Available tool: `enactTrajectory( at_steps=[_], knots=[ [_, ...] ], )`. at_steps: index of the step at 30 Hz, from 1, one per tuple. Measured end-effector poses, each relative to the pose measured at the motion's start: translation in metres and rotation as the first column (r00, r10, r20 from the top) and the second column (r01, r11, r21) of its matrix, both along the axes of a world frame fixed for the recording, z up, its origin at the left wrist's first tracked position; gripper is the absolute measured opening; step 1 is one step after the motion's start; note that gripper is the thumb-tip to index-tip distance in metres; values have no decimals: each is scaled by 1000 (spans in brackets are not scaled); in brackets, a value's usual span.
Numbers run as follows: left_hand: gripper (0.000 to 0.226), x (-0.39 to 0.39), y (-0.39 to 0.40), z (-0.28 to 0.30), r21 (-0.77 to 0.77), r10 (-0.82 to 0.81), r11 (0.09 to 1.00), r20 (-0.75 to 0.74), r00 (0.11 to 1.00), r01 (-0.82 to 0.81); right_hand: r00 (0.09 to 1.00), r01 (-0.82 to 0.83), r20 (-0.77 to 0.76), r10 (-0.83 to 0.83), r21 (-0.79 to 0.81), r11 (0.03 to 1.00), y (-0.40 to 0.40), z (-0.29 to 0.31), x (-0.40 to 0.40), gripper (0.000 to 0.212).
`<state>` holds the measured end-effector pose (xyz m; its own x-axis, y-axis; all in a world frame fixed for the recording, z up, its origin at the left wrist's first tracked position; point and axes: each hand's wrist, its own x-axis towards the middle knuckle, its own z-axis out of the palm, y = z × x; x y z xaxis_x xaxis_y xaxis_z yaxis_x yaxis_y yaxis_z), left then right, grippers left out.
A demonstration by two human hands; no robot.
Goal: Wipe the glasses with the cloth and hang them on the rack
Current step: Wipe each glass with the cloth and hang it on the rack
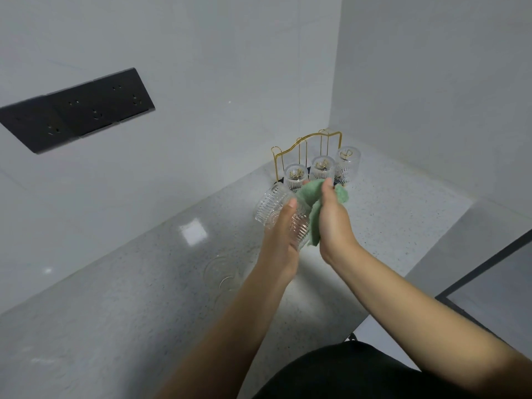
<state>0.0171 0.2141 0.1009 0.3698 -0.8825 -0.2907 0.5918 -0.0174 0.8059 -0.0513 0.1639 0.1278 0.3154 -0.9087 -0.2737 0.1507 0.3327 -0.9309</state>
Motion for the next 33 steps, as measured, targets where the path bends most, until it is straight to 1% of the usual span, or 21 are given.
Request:
enactTrajectory(
  at_steps=[1, 3, 5, 7, 8, 10, 11, 13, 15, 17, 18, 20, 22, 24, 25, 27, 28, 29, 31, 32, 33],
  knots=[
    [26, 1, 3, -1, -16, -48, 999, 46, 998, 49, 999, -22, -39, 22, 5, 1000, -4, 2, -2, 57],
    [26, 3, 8, -4, -42, -138, 988, 153, 979, 146, 995, -81, -61, 82, 20, 997, -7, 7, -5, 59],
    [28, 3, 12, -6, -26, -159, 985, 263, 952, 172, 989, -105, -100, 107, 20, 994, -8, 11, -4, 61],
    [46, 4, 14, -8, 11, -158, 987, 319, 935, 163, 991, -83, -104, 79, -35, 996, -9, 18, -3, 57],
    [55, 5, 15, -9, 23, -183, 982, 326, 927, 186, 993, -78, -88, 72, -64, 995, -9, 20, -4, 53],
    [60, 10, 16, -7, 30, -261, 963, 351, 899, 268, 991, -87, -113, 73, -119, 989, -10, 19, -4, 53],
    [59, 13, 18, -3, 32, -305, 949, 336, 891, 312, 988, -80, -144, 58, -152, 985, -9, 17, -4, 54],
    [55, 20, 18, 8, 15, -398, 914, 232, 887, 406, 987, -23, -160, -13, -219, 976, -5, 14, -4, 48],
    [54, 26, 17, 12, -44, -476, 874, 119, 871, 484, 995, 51, -68, -71, -269, 962, -4, 12, -6, 40],
    [62, 26, 16, 13, -96, -522, 850, -31, 852, 517, 996, 91, 40, -83, -274, 957, -4, 13, -10, 31],
    [66, 25, 16, 12, -113, -536, 843, -88, 840, 526, 995, 93, 52, -81, -285, 954, -5, 14, -10, 31],
    [68, 26, 15, 11, -114, -557, 830, -122, 821, 546, 996, 77, -6, -84, -345, 936, -7, 14, -10, 34],
    [61, 26, 15, 7, -56, -519, 854, -44, 853, 517, 975, 94, -140, -172, -442, 892, -12, 16, -8, 35],
    [58, 24, 15, 6, 60, -425, 905, 105, 899, 421, 906, 90, -311, -288, -523, 847, -19, 18, -7, 41],
    [60, 24, 14, 4, 98, -386, 922, 155, 909, 375, 875, 85, -360, -324, -544, 835, -22, 19, -6, 44],
    [63, 26, 12, 3, 135, -346, 936, 204, 916, 324, 861, 89, -382, -336, -537, 839, -23, 18, -4, 44],
    [59, 27, 12, 5, 131, -349, 935, 180, 920, 329, 879, 101, -354, -320, -518, 850, -23, 16, -4, 43],
    [55, 29, 12, 7, 117, -363, 929, 107, 926, 350, 910, 129, -288, -298, -488, 863, -23, 14, -4, 40],
    [56, 29, 14, 10, 66, -377, 921, -102, 921, 384, 956, 202, -115, -271, -414, 888, -22, 10, -4, 33],
    [59, 28, 15, 11, 33, -371, 923, -197, 907, 384, 960, 228, -59, -272, -395, 890, -22, 9, -5, 30],
    [60, 27, 15, 8, 7, -364, 926, -248, 898, 378, 959, 241, -42, -280, -398, 885, -23, 9, -5, 29]
  ],
)
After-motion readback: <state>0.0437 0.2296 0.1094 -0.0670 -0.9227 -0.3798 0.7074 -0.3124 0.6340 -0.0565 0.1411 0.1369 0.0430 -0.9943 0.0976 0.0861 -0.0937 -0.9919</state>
